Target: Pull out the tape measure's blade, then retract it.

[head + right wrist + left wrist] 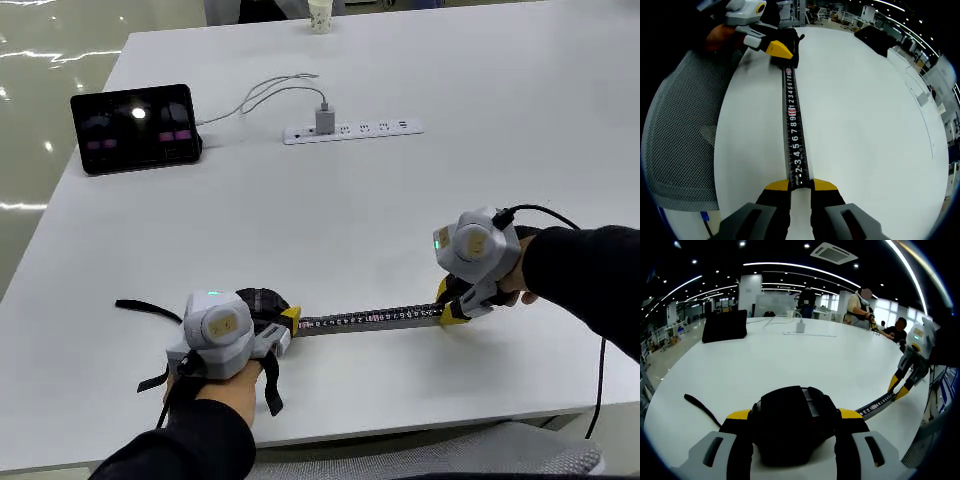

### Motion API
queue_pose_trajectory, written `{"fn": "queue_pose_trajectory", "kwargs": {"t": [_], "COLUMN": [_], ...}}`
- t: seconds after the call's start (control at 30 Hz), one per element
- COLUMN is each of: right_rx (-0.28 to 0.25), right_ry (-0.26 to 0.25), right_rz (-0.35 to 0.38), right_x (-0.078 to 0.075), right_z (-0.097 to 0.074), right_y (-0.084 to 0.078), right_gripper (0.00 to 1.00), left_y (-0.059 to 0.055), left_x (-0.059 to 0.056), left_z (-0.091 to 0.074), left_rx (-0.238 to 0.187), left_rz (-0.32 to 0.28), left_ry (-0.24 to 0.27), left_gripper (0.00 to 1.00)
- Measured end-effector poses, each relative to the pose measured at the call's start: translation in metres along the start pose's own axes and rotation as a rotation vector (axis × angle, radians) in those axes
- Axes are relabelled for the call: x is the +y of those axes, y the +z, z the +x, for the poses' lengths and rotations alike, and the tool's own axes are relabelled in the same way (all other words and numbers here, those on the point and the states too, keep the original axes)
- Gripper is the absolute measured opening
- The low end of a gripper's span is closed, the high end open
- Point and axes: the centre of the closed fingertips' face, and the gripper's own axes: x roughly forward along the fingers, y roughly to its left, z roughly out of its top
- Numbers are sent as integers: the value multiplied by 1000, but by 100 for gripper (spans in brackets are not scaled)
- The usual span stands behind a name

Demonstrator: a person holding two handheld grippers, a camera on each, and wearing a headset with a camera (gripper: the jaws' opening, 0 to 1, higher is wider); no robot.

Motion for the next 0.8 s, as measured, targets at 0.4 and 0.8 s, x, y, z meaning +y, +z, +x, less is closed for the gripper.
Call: {"fn": "queue_pose_trajectory", "kwargs": {"t": [0.4, 0.8], "right_rx": [26, 30], "right_ry": [-8, -9], "right_rz": [23, 50], "right_x": [-1, -1], "right_z": [1, 2], "right_y": [3, 4], "right_gripper": [11, 11], "left_y": [0, 0], "left_x": [0, 0], "left_z": [0, 0], "left_rx": [1, 1], "left_rz": [0, 2], "left_ry": [-1, 0], "left_gripper": [61, 61]}}
